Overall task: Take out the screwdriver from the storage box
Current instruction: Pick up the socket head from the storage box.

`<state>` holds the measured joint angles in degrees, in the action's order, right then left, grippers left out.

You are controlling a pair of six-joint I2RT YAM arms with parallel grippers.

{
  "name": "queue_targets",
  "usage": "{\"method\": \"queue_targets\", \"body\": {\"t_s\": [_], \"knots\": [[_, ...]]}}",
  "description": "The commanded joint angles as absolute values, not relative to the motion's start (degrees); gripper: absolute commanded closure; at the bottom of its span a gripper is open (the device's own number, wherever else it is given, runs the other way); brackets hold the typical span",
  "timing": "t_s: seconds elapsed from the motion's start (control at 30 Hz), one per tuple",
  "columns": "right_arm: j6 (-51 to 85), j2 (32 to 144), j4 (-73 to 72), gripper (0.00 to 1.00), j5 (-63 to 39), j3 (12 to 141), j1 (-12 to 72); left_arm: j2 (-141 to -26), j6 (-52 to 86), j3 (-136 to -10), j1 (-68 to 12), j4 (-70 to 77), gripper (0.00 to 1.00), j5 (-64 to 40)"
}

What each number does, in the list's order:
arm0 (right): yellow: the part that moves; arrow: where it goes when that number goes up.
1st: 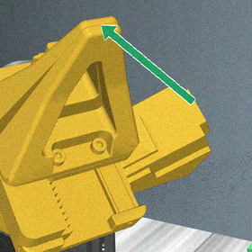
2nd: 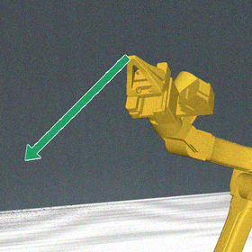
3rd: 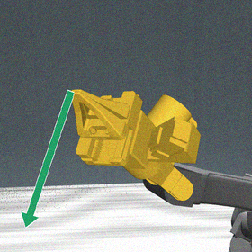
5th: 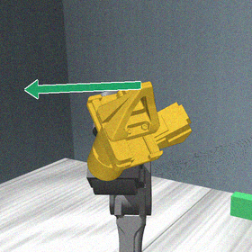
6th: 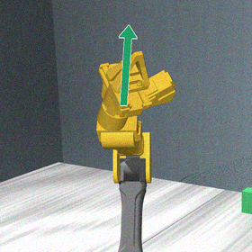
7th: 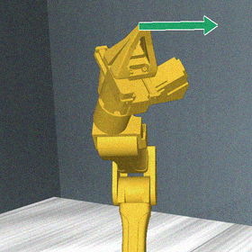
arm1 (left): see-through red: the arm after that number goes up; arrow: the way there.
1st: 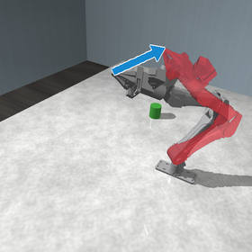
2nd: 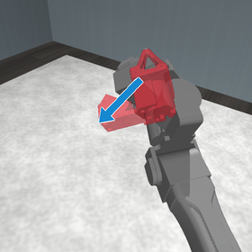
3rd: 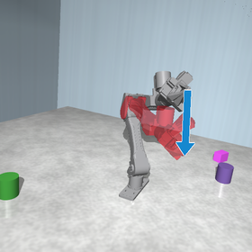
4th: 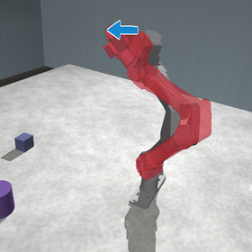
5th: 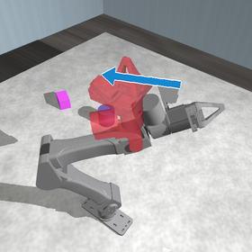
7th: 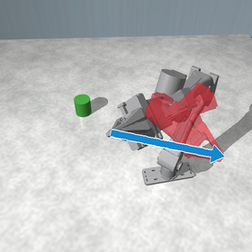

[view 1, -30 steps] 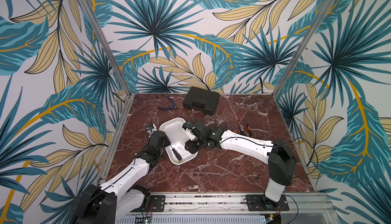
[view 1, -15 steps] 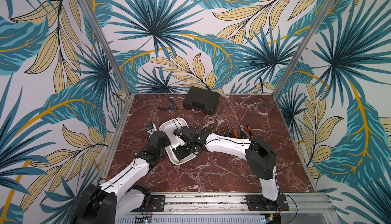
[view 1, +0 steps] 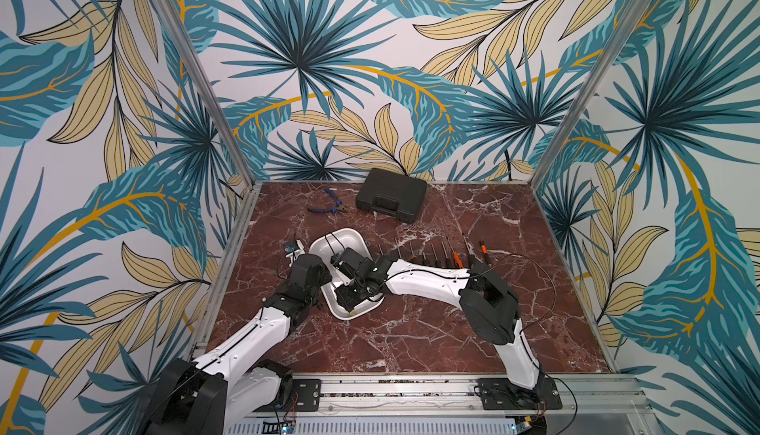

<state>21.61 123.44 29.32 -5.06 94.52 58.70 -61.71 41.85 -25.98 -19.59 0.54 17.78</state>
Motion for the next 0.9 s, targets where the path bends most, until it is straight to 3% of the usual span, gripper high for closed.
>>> {"method": "queue_targets", "body": {"t_s": [0.0, 0.13, 0.5, 0.87], "knots": [[21.1, 125.8, 35.5, 0.56, -1.2, 95.6, 59.2, -60.8, 42.3, -27.8, -19.0, 1.4, 1.00, 18.3], [21.1, 126.8, 37.1, 0.57, 0.8, 95.8, 59.6, -60.9, 42.3, -27.8, -19.0, 1.5, 1.00, 18.2], [24.8, 125.7, 34.8, 0.83, 4.4, 93.9, 59.2, -60.4, 42.3, -27.6, -19.0, 0.9, 1.00, 18.2], [23.5, 112.0, 28.4, 0.87, 1.9, 87.9, 54.8, -60.2, 42.3, -27.3, -19.0, 1.2, 1.00, 18.6]]}}
